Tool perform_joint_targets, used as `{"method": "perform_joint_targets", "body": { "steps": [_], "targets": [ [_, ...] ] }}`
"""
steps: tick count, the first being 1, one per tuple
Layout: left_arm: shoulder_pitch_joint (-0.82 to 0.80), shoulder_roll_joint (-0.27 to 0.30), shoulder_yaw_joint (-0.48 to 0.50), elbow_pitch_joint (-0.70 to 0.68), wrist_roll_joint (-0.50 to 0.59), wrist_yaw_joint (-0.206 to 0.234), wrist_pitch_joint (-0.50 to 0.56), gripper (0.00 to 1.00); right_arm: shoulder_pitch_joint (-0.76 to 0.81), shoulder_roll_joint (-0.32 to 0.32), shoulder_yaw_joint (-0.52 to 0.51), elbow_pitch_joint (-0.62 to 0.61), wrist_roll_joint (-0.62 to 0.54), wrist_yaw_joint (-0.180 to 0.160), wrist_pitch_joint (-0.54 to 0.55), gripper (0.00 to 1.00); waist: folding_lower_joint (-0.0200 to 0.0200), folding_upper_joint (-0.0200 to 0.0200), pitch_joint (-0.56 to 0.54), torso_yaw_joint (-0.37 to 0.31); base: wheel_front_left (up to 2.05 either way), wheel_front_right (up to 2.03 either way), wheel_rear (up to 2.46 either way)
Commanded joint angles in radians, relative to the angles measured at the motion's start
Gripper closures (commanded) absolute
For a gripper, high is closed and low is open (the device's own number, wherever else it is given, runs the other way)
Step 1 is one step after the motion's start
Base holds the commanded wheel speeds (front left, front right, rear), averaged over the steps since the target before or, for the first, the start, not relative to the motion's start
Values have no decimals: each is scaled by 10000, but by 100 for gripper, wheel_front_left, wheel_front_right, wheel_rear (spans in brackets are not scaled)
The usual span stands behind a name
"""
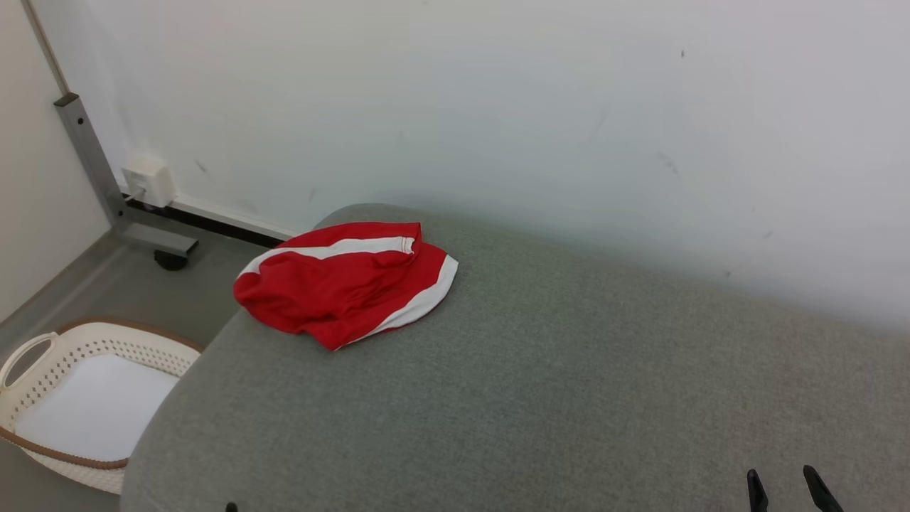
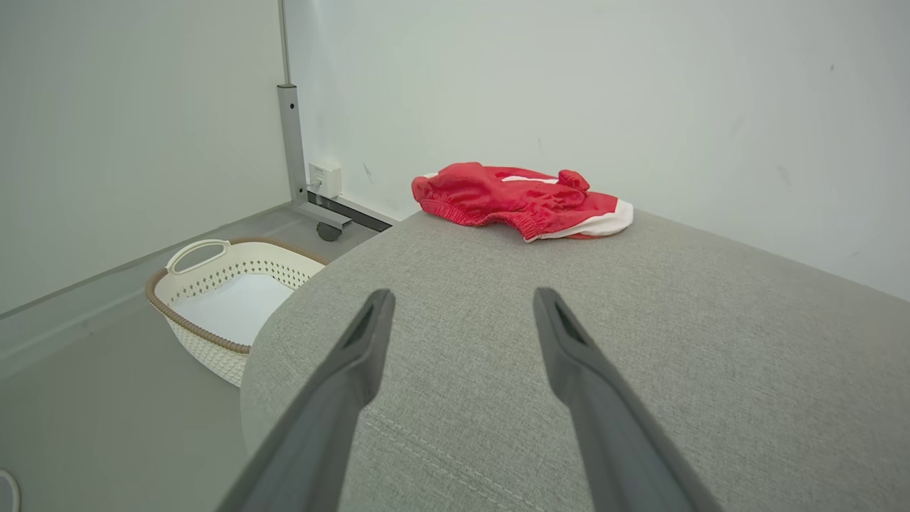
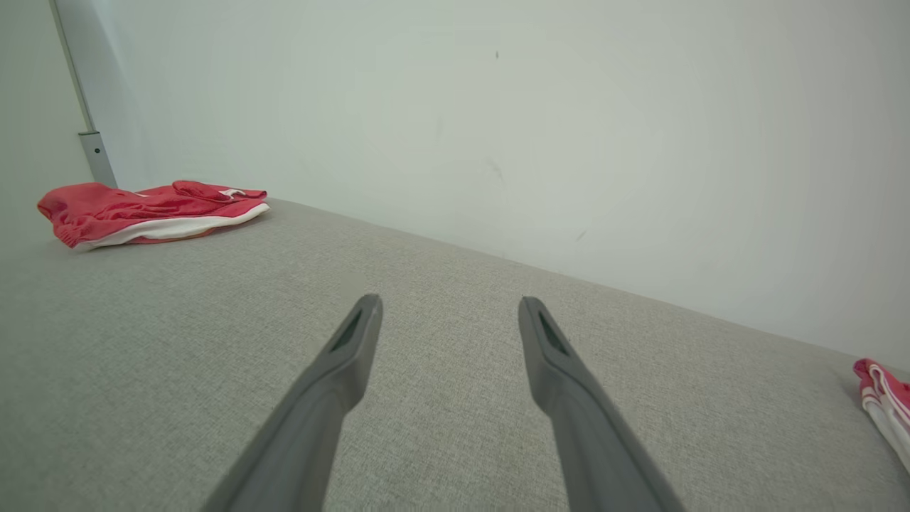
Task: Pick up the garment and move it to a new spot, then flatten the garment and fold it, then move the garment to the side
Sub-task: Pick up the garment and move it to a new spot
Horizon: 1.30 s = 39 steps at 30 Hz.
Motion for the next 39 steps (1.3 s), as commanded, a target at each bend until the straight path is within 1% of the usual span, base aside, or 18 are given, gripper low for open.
{"method": "perform_joint_targets", "body": {
  "steps": [1, 4, 8, 9, 13, 14, 17, 20, 23, 24, 28, 32, 37, 39],
  "targets": [
    [-84, 37, 89, -67, -50, -40, -2, 0, 39, -9, -11, 11, -34, -20, -25, 0, 0, 0, 99, -74, 0, 0, 0],
    [-406, 59, 214, -119, -4, -207, -2, 0, 94, -99, -11, 35, -75, -20, -25, 0, 0, 0, 329, -196, 0, 0, 0],
    [-1136, 345, 236, 52, 70, -516, -2, 0, -31, -303, -8, -20, -116, -20, -25, 0, 0, 0, 846, -406, 0, 0, 0],
    [-1424, 469, 250, 73, 51, -571, -2, 0, -143, -373, 9, -91, -139, -21, -26, 0, 0, 0, 1151, -483, 0, 0, 0],
    [-3070, 1000, 69, 540, -173, -780, -2, 0, -725, -785, -86, -387, -212, -20, -25, 0, 0, 0, 2472, -700, 0, 0, 0],
    [-3589, 1212, -42, 756, -194, -831, 34, 0, -856, -916, -123, -446, -227, -20, -23, 0, 0, 0, 2799, -729, 0, 0, 0],
    [-5304, 1604, -393, 1279, -424, -910, 280, 0, -1287, -1293, -361, -674, -242, -20, -25, 0, 0, 0, 3706, -736, 0, 0, 0],
    [-6875, 1991, -696, 2020, -742, -937, 615, 0, -1664, -1665, -564, -891, -301, -22, -25, 0, 0, 0, 4523, -751, 0, 0, 0],
    [-8391, 2414, -1102, 2991, -892, -948, 1136, 0, -2032, -2043, -743, -1166, -324, -20, -25, 0, 0, 0, 5261, -773, 0, 0, 0],
    [-8851, 2636, -1236, 3338, -813, -951, 1361, 0, -2138, -2186, -768, -1273, -331, -20, -25, 0, 0, 0, 5525, -800, 0, 0, 0],
    [-10542, 3004, -1758, 4681, -899, -941, 2111, 0, -2430, -2683, -977, -1718, -258, -20, -25, 0, 0, 0, 6328, -837, 0, 0, 0],
    [-11808, 3072, -2222, 5869, -1304, -936, 2603, 0, -2522, -3085, -1202, -2087, -185, -22, 5, 0, 0, 0, 6967, -890, 0, 0, 0],
    [-12792, 3159, -3016, 7045, -2165, -938, 3175, 0, -2425, -3255, -1389, -2401, -139, -26, 165, 0, 0, 0, 7486, -1032, 0, 0, 0],
    [-13068, 3291, -3299, 7403, -2465, -939, 3347, 0, -2373, -3269, -1431, -2477, -129, -31, 220, 0, 0, 0, 7617, -1104, 0, 0, 0]
  ]
}}
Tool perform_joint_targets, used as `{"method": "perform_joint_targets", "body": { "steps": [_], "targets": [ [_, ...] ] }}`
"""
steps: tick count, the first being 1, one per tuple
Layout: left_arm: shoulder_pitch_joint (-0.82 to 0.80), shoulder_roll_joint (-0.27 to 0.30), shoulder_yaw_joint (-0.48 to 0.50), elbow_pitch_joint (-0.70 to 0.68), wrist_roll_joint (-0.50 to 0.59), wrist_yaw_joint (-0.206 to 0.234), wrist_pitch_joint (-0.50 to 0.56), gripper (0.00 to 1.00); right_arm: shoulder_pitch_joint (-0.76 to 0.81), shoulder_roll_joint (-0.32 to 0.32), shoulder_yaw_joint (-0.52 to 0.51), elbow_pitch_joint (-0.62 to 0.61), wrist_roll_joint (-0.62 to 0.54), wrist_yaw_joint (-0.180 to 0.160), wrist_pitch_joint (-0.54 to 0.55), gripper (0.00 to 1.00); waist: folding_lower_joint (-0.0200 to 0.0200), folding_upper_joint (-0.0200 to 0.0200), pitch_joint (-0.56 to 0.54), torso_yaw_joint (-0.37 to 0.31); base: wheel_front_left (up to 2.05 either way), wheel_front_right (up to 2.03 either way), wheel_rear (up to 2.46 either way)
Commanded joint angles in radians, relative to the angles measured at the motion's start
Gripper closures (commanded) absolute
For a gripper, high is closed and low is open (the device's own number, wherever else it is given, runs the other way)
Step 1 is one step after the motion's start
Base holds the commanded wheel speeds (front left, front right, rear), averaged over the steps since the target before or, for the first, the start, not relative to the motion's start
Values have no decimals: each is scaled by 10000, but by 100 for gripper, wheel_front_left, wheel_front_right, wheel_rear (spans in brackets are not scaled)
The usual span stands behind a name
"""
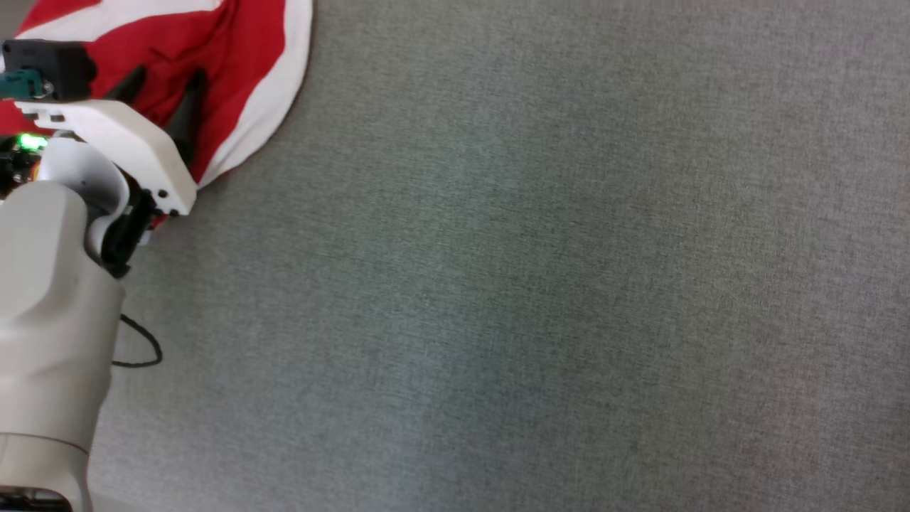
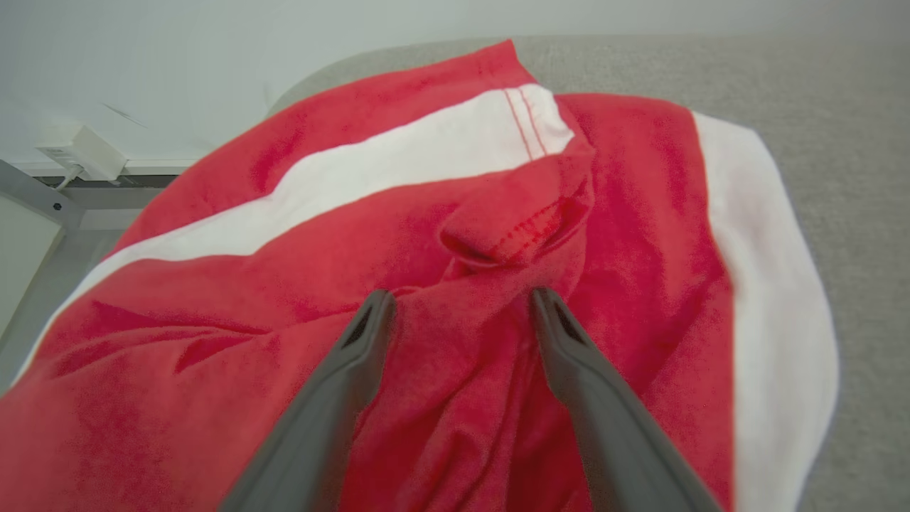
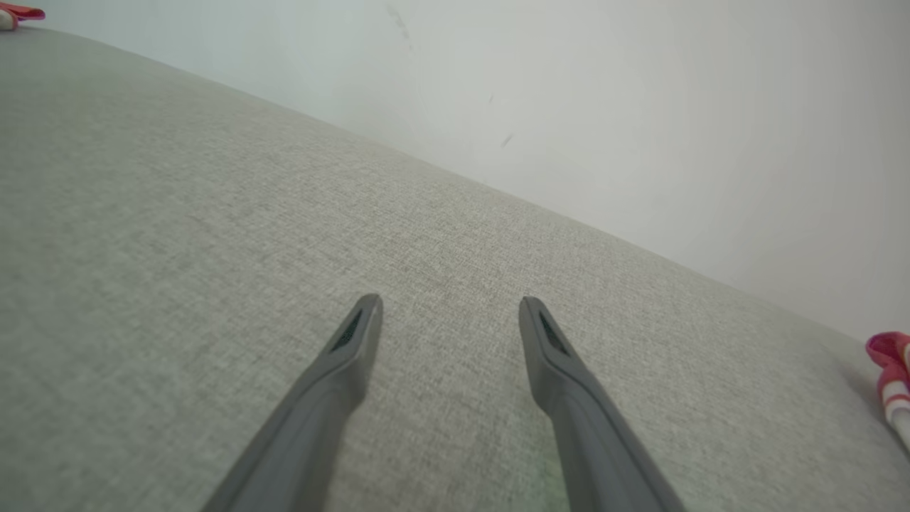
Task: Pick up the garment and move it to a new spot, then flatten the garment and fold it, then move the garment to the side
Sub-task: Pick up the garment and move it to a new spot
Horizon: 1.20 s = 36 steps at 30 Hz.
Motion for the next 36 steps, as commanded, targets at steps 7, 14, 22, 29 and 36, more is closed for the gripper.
{"method": "perform_joint_targets", "body": {
  "steps": [7, 14, 22, 29, 36],
  "targets": [
    [-871, 451, -723, 1369, -433, 28, -86, 0, 109, 23, -74, 338, 17, -46, 284, 0, -2, 1, 575, -481, 0, 0, 0],
    [-1393, 342, -813, 2463, -353, 69, -832, 100, 232, 242, -142, 326, -35, -44, 259, 0, -2, 1, 603, -672, 0, 0, 0],
    [-1649, 340, -695, 2757, -583, 37, -2380, 100, 312, 683, 157, 727, -7, -34, 96, 0, -2, 1, -438, -743, 0, 0, 0],
    [-1167, 388, -1109, 1996, -1109, 13, -2761, 100, 199, 1129, 603, 1388, 81, -24, -11, 0, -2, 1, -2027, -1041, 0, 0, 0],
    [-358, 716, -1669, 72, -2102, 28, -2408, 100, 510, 1638, 902, 1674, 175, -32, -23, 0, -2, 1, -3451, -1512, 0, 0, 0]
  ]
}}
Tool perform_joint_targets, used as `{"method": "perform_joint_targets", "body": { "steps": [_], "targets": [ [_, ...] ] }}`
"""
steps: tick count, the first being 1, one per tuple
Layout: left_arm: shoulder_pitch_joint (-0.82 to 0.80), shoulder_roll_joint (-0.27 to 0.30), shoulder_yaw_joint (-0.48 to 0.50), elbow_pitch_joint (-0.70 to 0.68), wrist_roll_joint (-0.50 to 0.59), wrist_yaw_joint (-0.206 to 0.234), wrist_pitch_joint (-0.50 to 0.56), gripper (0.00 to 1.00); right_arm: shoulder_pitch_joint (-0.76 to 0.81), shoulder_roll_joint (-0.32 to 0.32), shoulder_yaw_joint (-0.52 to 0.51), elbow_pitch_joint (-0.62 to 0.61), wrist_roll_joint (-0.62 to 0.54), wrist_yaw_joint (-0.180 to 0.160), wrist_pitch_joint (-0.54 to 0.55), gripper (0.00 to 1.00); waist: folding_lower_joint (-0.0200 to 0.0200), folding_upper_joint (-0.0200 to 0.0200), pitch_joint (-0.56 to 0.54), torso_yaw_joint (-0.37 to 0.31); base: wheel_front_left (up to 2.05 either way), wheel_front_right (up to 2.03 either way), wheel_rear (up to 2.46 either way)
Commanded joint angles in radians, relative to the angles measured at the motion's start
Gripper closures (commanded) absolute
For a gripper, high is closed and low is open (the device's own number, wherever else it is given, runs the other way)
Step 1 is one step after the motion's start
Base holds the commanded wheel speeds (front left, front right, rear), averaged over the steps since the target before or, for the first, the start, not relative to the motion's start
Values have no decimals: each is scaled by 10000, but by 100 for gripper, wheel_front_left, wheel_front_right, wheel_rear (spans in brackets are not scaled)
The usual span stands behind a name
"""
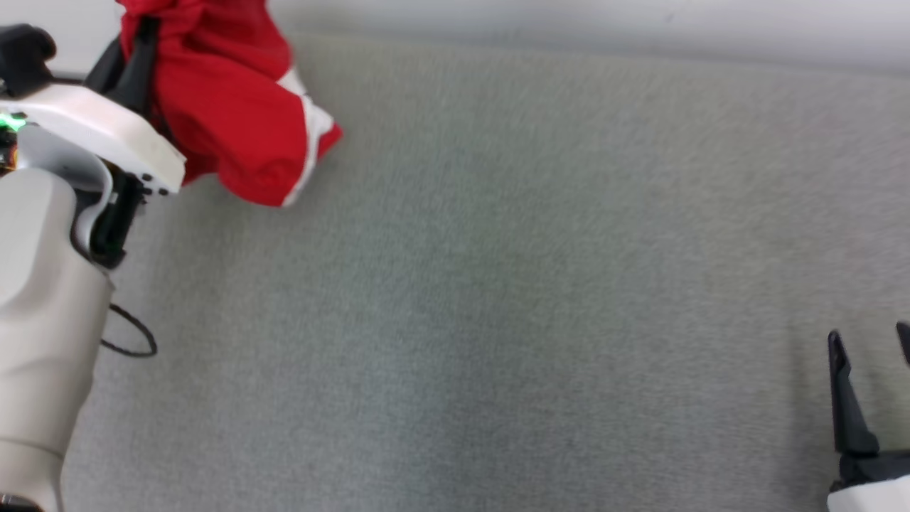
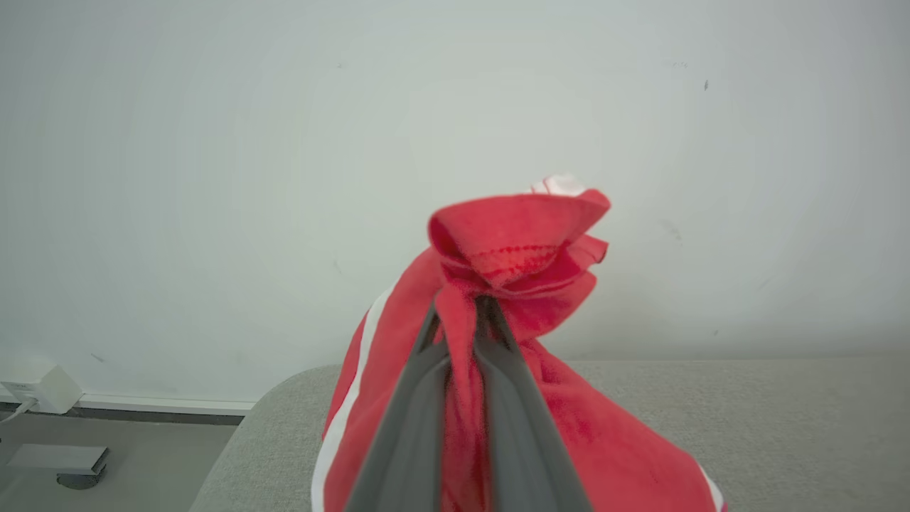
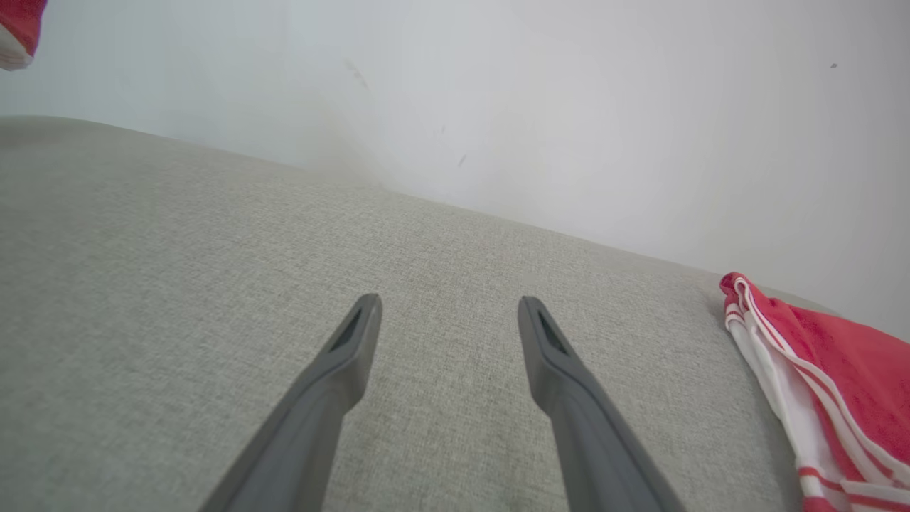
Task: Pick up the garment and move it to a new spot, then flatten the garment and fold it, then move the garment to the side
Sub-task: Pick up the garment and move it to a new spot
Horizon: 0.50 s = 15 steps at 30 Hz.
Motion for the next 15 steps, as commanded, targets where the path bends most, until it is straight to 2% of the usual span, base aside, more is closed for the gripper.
{"method": "perform_joint_targets", "body": {
  "steps": [1, 8, 15],
  "targets": [
    [348, 190, -73, -407, -223, 26, 106, 100, 222, 69, 27, 87, 65, -18, 8, 0, 0, -1, -974, -481, 0, 0, 0],
    [1835, 562, -218, -3625, -1222, 85, 1234, 100, 714, 459, 191, 246, 131, -18, 7, 0, 0, -1, -1943, -1113, 0, 0, 0],
    [3748, 645, -484, -7237, -1937, 923, 2685, 100, 981, 751, 347, 311, 220, -18, 6, 0, 0, -1, -2313, -1912, 0, 0, 0]
  ]
}}
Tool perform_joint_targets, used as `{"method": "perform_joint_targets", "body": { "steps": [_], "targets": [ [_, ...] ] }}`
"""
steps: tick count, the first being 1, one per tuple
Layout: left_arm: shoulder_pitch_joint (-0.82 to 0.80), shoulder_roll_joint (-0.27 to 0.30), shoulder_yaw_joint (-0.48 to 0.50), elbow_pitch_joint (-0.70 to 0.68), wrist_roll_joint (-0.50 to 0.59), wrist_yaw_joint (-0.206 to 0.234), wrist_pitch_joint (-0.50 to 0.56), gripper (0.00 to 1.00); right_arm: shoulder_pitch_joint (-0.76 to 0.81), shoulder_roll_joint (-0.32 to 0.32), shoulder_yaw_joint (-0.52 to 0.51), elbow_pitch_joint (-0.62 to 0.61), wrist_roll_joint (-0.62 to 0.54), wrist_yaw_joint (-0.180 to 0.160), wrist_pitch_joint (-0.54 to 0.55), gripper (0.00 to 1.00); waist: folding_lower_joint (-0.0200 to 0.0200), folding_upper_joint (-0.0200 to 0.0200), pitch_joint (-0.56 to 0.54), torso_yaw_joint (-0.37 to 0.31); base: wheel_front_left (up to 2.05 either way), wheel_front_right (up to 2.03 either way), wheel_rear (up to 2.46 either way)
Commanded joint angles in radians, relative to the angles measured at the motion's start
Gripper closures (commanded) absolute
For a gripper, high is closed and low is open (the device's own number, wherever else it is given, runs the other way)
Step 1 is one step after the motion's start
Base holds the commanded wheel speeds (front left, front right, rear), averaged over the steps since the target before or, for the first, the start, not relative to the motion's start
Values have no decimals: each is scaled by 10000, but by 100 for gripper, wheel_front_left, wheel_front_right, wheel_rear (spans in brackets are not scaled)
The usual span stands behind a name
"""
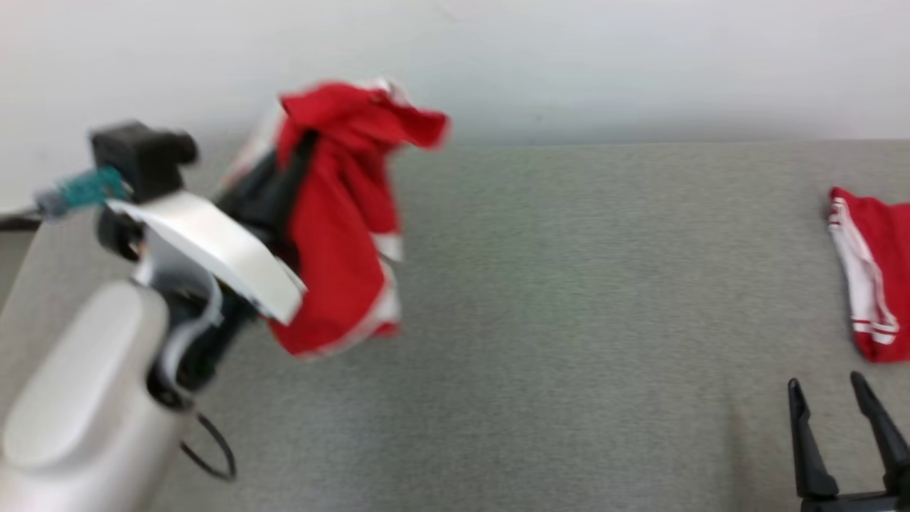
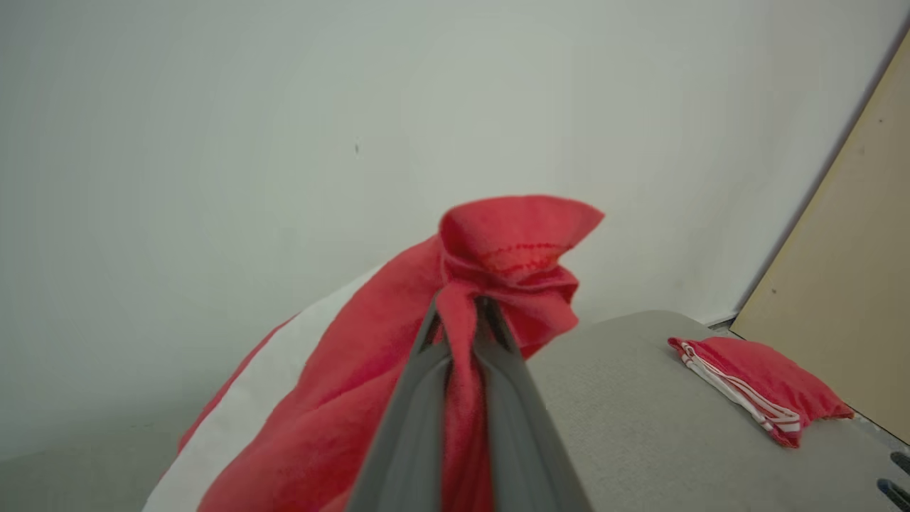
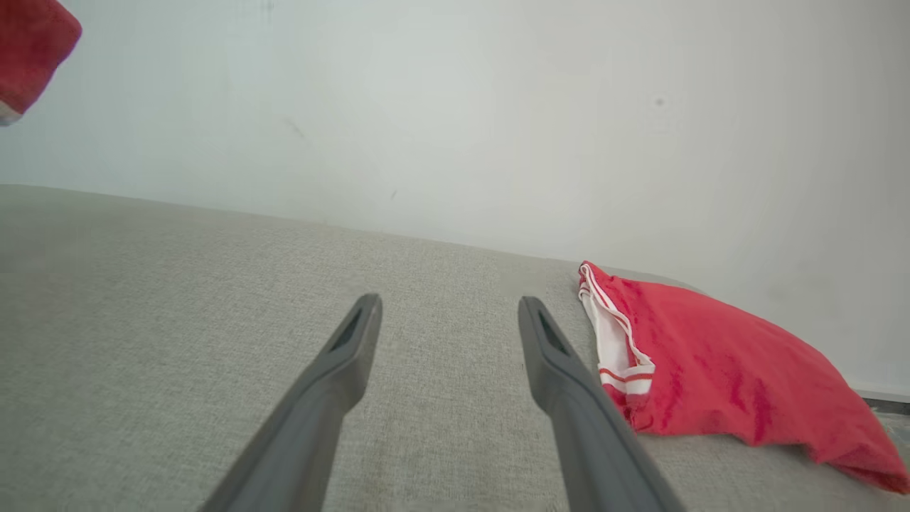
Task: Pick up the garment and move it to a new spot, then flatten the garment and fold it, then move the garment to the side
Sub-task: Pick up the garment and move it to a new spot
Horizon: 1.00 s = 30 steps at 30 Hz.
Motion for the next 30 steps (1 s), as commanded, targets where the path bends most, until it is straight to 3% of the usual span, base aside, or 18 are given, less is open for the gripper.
{"method": "perform_joint_targets", "body": {
  "steps": [1, 8, 13, 18, 20, 30],
  "targets": [
    [436, -24, -49, -526, -220, 171, 166, 100, 170, 92, 48, 40, 90, -20, 6, 0, 1, -1, -222, -446, 0, 0, 0],
    [1876, -570, -728, -2497, -1354, 482, 1216, 100, 175, 335, 288, 126, 142, -20, 6, 0, 1, -1, -192, -1298, 0, 0, 0],
    [2266, -830, -1100, -2620, -1936, 527, 1780, 100, 3, 457, 415, 188, 197, -20, 5, 0, 1, -1, -32, -1873, 0, 0, 0],
    [1912, -813, -1348, -1276, -1334, 621, 1655, 100, -99, 618, 564, 300, 249, -20, 7, 0, 1, -1, 177, -2398, 0, 0, 0],
    [1770, -1056, -1399, -451, -1288, 619, 1540, 100, -135, 662, 591, 340, 246, -20, 5, 0, 1, -1, 275, -2581, 0, 0, 0],
    [208, -1572, -1488, 3756, -472, 260, 452, 100, -348, 750, 787, 469, 235, -20, 5, 0, 1, -1, 787, -3283, 0, 0, 0]
  ]
}}
